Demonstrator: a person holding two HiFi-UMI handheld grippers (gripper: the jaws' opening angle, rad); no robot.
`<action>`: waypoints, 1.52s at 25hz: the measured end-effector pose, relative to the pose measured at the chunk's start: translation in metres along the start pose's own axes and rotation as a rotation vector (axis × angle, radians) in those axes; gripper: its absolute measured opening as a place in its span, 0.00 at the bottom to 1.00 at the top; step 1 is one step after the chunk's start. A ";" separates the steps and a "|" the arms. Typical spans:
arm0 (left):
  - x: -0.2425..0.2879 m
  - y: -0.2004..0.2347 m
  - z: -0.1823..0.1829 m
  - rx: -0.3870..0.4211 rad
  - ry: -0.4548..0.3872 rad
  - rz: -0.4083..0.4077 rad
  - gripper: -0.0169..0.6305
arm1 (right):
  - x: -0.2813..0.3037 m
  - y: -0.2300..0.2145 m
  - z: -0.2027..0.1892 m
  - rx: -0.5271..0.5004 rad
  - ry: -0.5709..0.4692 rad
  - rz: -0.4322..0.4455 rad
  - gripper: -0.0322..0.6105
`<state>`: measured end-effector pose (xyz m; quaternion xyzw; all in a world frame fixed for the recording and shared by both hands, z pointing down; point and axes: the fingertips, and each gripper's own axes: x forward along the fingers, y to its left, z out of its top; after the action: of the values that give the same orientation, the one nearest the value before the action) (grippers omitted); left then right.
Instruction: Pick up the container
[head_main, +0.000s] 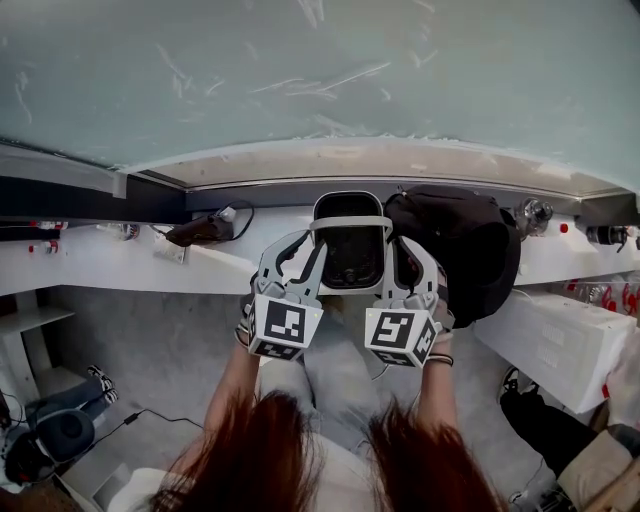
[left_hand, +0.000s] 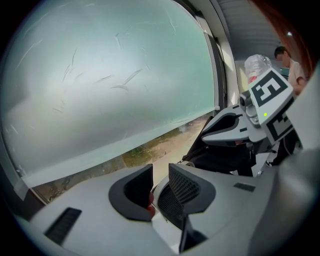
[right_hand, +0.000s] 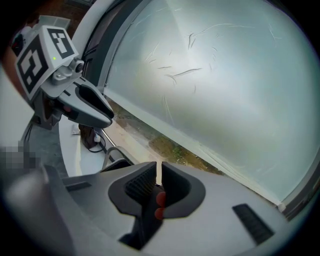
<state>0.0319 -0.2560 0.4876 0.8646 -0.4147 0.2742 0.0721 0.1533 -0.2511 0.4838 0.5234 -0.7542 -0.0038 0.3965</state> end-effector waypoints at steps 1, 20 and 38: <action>0.003 0.000 -0.003 -0.004 0.004 0.001 0.16 | 0.003 0.001 -0.002 -0.005 0.003 0.002 0.09; 0.054 0.000 -0.055 0.044 0.094 0.009 0.21 | 0.061 0.019 -0.045 -0.123 0.089 0.034 0.25; 0.091 0.007 -0.085 0.060 0.143 0.038 0.22 | 0.105 0.031 -0.075 -0.138 0.134 0.079 0.26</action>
<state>0.0377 -0.2920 0.6069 0.8366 -0.4166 0.3488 0.0703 0.1596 -0.2892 0.6109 0.4638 -0.7441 -0.0051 0.4808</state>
